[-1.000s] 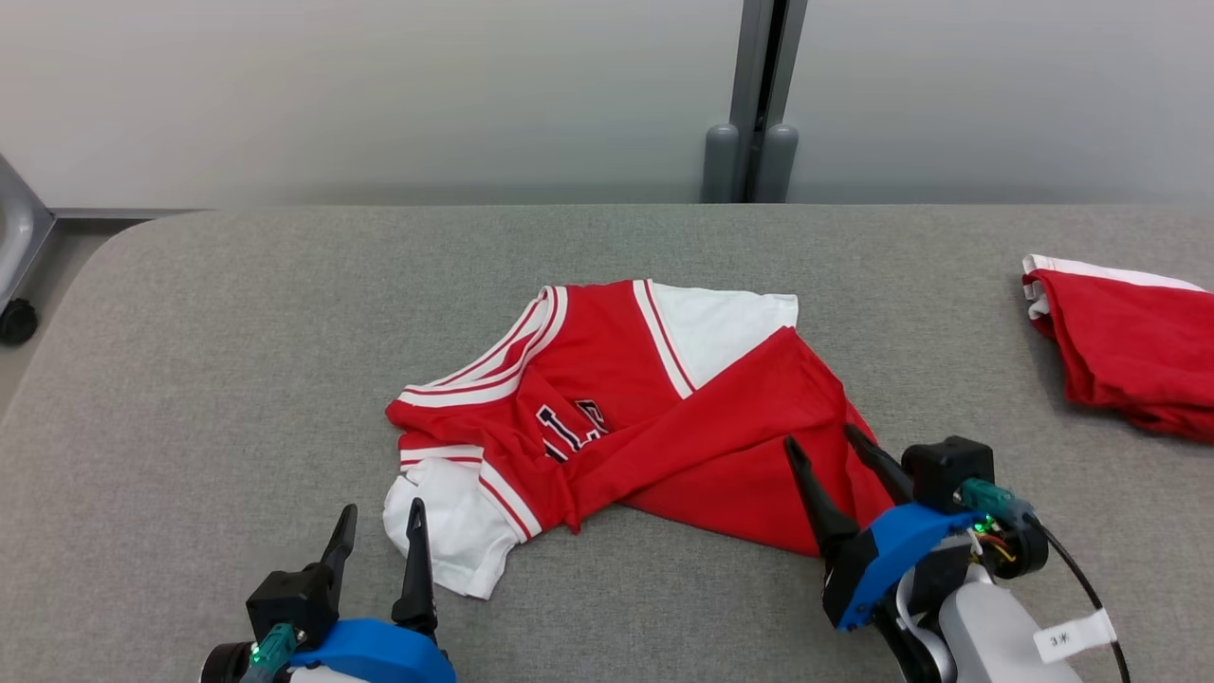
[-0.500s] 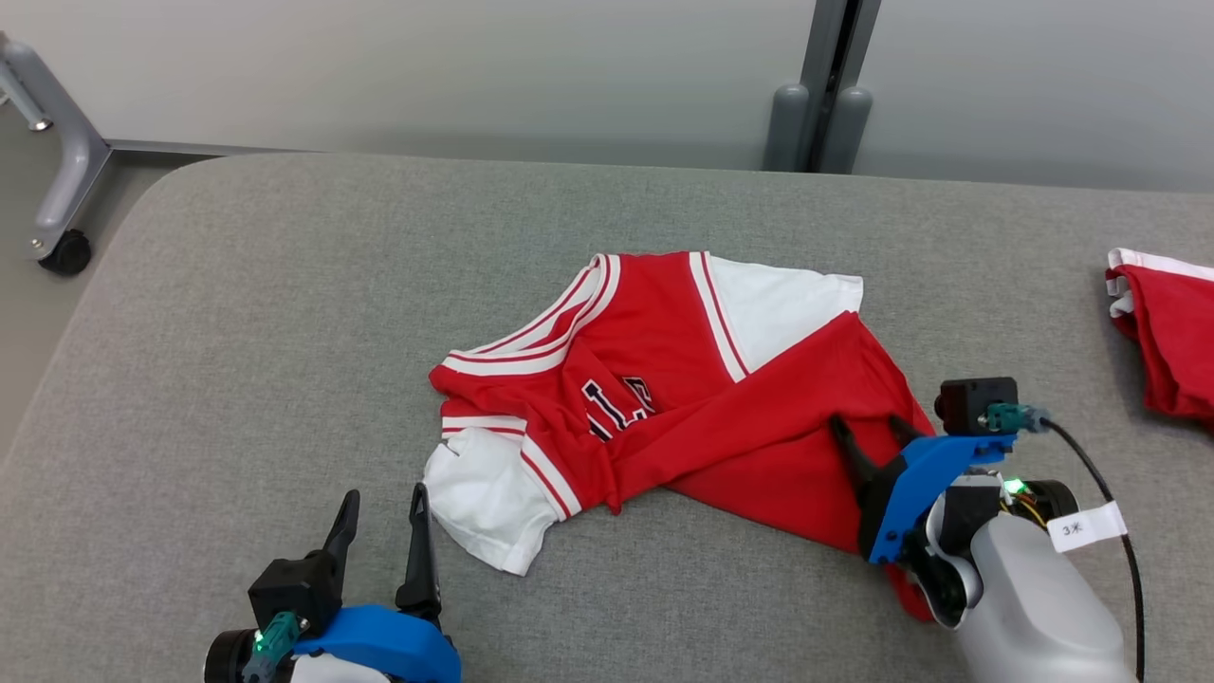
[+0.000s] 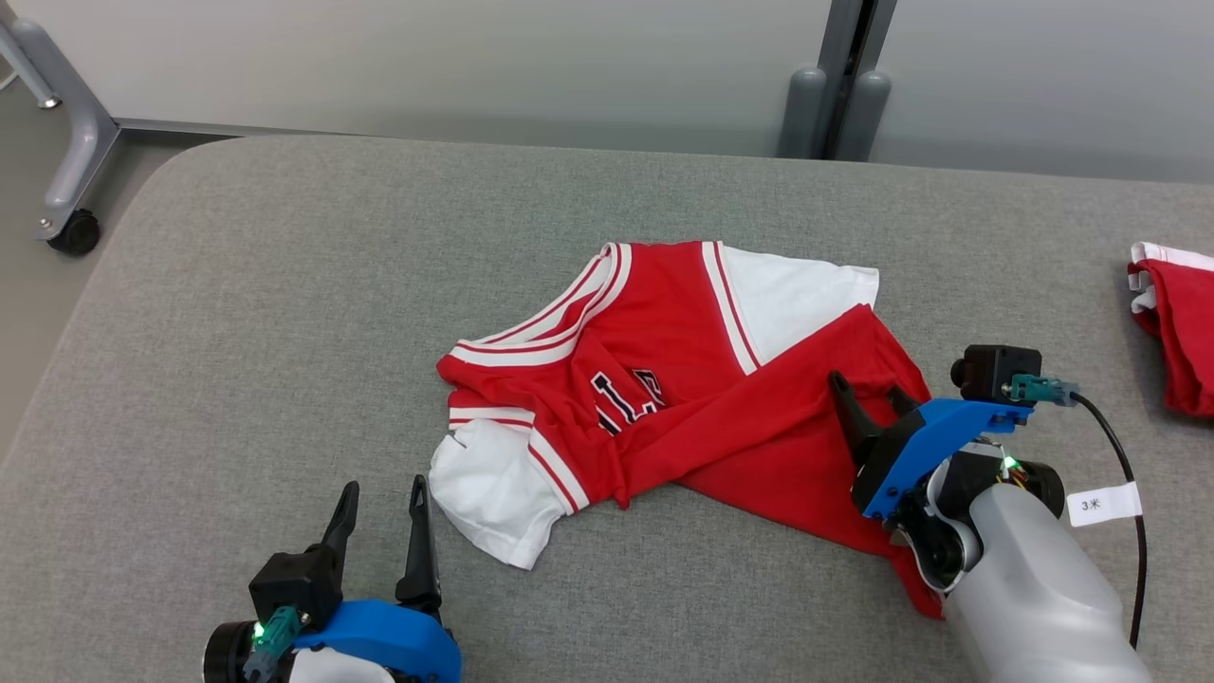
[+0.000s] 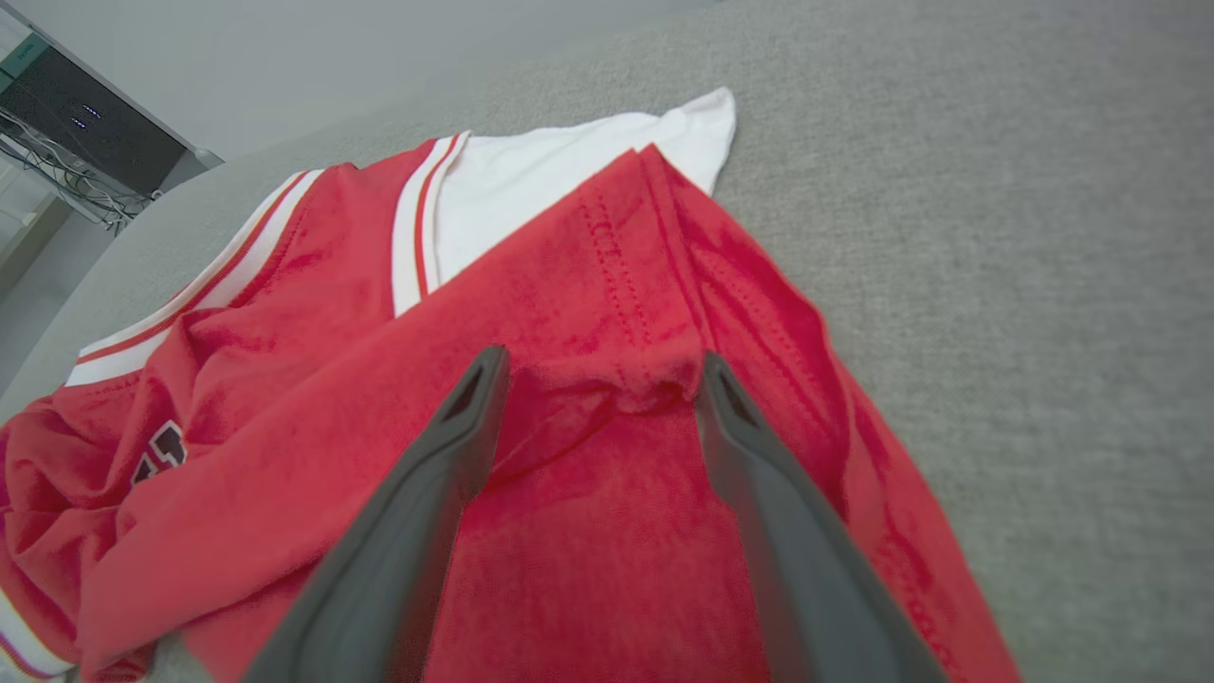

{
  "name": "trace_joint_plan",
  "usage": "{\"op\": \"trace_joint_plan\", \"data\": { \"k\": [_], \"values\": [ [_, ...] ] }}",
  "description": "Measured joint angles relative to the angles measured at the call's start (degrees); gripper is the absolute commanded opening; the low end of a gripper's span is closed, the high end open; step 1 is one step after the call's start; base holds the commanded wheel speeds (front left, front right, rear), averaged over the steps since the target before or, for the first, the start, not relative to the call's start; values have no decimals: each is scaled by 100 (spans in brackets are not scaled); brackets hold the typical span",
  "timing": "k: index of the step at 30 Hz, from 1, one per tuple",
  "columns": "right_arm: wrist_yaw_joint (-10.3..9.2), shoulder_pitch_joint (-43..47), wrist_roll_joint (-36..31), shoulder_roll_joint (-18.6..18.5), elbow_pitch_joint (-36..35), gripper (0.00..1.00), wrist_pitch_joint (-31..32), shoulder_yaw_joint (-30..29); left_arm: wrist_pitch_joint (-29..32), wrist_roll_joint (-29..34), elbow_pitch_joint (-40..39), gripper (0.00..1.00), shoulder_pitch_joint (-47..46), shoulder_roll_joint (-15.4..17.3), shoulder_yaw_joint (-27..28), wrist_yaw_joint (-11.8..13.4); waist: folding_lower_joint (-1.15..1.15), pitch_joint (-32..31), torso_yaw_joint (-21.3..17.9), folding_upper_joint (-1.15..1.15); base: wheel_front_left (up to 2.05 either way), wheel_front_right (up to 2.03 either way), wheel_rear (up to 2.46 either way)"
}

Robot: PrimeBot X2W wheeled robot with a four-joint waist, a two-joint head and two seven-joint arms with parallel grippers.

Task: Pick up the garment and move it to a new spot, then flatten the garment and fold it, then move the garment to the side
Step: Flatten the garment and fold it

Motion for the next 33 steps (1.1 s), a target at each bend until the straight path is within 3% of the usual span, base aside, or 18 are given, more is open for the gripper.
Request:
{"op": "trace_joint_plan", "data": {
  "k": [10, 11, 12, 13, 15, 16, 21, 33],
  "values": [
    [0, -261, 248, -1, 410, 100, -216, -23, 0, 68, 40, 100, -50, -46, 31, -73, 0, 66, 41, 0, 0, 0, 0],
    [0, -335, 269, -1, 542, 96, -225, -27, 1, 78, 60, 100, -58, -52, 43, -88, 0, 81, 53, 0, 0, 0, 0],
    [0, -361, 268, 1, 600, 76, -256, -42, 0, 86, 70, 100, -58, -53, 51, -89, 0, 89, 58, 0, 0, 0, 0],
    [0, -400, 266, 1, 681, 47, -286, -65, 0, 89, 77, 100, -58, -55, 62, -90, 0, 96, 62, 0, 0, 0, 0],
    [0, -471, 250, -2, 806, 9, -321, -85, 0, 92, 97, 100, -58, -63, 91, -100, 0, 104, 68, 0, 0, 0, 0],
    [0, -500, 248, -1, 857, 0, -345, -83, 0, 93, 105, 100, -58, -63, 105, -119, 0, 105, 68, 0, 0, 0, 0],
    [0, -558, 321, 0, 896, 0, -583, 8, 34, 109, 338, 100, -83, -10, 58, -240, 0, 83, 31, 0, 0, 0, 0],
    [0, -428, 476, -7, 358, 0, -895, 289, 753, -57, 1251, 100, -647, 166, -47, -568, 0, 59, -263, 0, 0, 0, 0]
  ]
}}
